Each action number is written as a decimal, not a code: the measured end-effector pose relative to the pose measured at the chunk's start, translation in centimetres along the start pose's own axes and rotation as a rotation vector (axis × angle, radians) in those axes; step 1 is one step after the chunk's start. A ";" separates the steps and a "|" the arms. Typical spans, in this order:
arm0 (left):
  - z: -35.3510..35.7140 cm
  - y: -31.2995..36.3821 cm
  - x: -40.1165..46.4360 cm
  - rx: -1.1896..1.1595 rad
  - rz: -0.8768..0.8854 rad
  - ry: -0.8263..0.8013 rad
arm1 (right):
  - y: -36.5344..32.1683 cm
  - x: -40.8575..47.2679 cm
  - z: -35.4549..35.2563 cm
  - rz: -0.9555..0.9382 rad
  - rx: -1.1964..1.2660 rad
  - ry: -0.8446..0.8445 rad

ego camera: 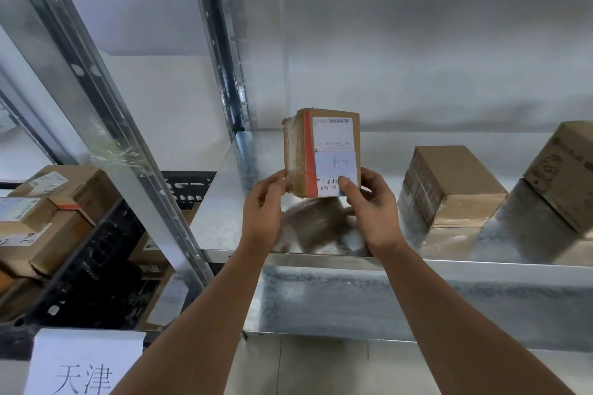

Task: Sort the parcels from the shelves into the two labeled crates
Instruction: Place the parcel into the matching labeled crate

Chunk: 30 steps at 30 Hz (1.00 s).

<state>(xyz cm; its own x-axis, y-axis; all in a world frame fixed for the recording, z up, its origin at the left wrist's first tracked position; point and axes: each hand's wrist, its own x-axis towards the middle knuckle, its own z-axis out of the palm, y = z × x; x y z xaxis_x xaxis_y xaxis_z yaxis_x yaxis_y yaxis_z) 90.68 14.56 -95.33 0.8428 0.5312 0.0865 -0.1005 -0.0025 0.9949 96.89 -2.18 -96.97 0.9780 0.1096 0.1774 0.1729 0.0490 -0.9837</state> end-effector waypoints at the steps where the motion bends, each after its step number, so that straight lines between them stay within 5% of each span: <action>1: 0.1 0.1 -0.1 0.009 0.006 -0.022 | 0.0 0.0 0.0 -0.004 0.008 0.006; 7: 0.0 -0.5 -0.2 0.127 0.158 -0.245 | -0.2 -0.2 0.3 -0.001 0.019 0.011; 30: 0.5 -0.5 0.0 0.177 0.174 -0.227 | 0.1 0.3 0.3 -0.012 -0.001 -0.010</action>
<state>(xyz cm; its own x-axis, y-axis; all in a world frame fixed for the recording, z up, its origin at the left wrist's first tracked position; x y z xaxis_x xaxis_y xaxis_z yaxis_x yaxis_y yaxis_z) 90.98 14.19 -95.77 0.9192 0.3081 0.2452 -0.1766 -0.2341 0.9560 97.12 -1.84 -97.03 0.9747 0.1193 0.1892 0.1844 0.0498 -0.9816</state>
